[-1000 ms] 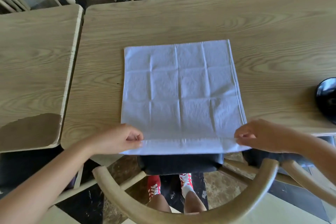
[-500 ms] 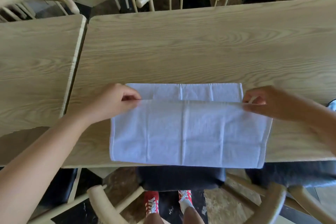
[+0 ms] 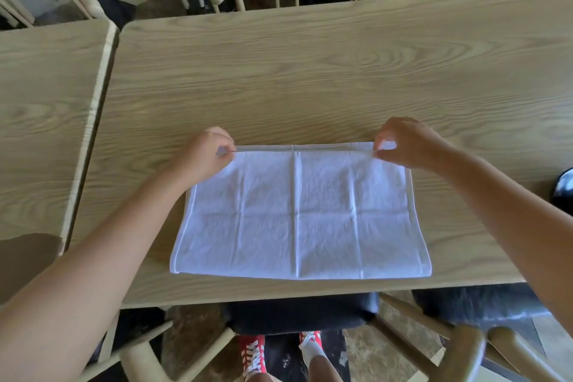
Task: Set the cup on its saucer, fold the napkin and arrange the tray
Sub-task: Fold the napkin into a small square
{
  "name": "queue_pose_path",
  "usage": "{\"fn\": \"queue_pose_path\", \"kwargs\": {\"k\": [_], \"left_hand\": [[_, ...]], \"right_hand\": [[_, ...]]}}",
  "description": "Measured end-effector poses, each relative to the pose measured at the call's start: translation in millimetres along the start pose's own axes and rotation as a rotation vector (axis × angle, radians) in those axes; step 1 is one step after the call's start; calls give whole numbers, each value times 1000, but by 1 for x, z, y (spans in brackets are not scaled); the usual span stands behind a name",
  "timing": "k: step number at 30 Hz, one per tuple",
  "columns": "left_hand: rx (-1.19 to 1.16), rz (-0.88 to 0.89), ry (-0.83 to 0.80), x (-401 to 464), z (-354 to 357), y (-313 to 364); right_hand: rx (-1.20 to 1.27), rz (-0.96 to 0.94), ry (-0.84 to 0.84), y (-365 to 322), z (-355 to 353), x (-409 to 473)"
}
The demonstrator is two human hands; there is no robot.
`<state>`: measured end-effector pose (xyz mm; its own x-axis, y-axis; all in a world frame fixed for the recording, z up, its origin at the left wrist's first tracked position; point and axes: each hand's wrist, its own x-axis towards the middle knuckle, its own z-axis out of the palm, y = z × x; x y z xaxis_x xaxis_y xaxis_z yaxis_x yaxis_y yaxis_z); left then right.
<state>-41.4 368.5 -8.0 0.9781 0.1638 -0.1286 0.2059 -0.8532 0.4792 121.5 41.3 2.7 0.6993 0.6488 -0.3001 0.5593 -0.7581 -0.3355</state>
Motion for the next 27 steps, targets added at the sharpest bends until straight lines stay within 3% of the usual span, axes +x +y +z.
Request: {"fn": "queue_pose_path", "kwargs": {"k": [4, 13, 18, 22, 25, 27], "left_hand": [[-51, 1, 28, 7, 1, -4], [-69, -29, 257, -2, 12, -7], [-73, -97, 282, -10, 14, -13], [126, -186, 402, -17, 20, -5], [210, -53, 393, -21, 47, 37], [281, 52, 279, -23, 75, 65]], "right_hand": [[91, 40, 30, 0, -4, 3], [68, 107, 232, -6, 14, 3], [89, 112, 309, -9, 18, 9], [-23, 132, 409, -17, 24, 12], [-95, 21, 514, -52, 48, 2], [-71, -61, 391, -83, 73, -4]]}}
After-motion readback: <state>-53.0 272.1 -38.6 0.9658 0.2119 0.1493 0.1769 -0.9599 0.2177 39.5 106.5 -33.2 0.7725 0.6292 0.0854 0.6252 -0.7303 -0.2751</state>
